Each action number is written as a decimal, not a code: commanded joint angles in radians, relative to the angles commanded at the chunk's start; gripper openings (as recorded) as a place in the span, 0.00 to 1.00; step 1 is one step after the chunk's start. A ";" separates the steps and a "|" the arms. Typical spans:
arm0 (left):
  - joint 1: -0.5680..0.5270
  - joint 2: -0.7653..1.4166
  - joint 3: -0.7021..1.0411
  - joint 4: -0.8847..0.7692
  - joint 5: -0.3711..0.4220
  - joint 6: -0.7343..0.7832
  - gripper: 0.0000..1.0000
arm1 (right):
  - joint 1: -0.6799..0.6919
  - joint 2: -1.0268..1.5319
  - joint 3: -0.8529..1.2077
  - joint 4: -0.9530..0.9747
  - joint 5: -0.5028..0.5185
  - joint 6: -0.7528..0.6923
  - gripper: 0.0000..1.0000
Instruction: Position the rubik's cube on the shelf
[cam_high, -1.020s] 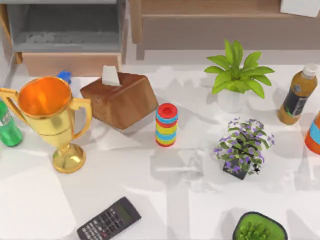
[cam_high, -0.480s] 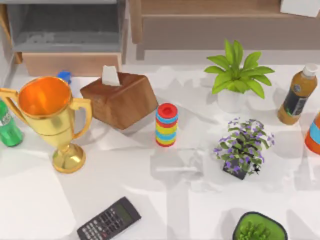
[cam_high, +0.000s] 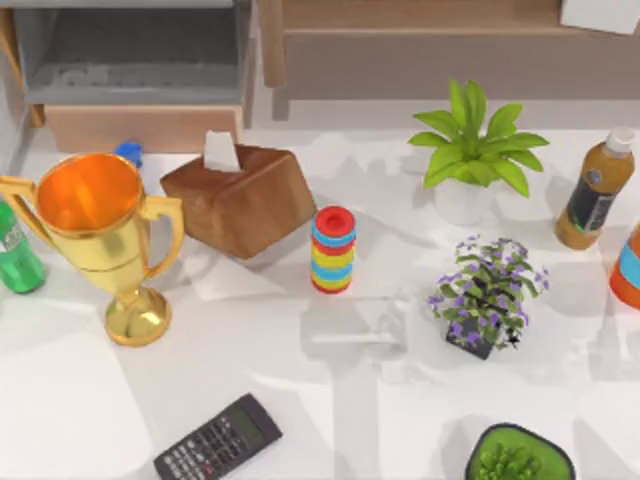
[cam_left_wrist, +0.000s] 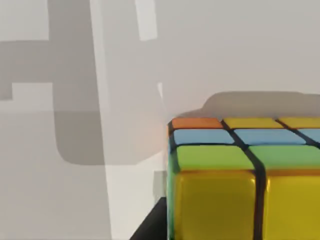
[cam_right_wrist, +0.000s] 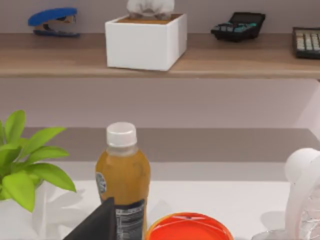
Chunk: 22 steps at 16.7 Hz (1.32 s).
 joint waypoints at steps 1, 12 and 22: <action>0.000 -0.001 -0.001 -0.001 0.000 0.000 0.00 | 0.000 0.000 0.000 0.000 0.000 0.000 1.00; 0.017 -0.064 0.088 -0.157 0.011 0.015 0.00 | 0.000 0.000 0.000 0.000 0.000 0.000 1.00; 0.004 0.019 0.151 -0.136 0.000 0.002 0.00 | 0.000 0.000 0.000 0.000 0.000 0.000 1.00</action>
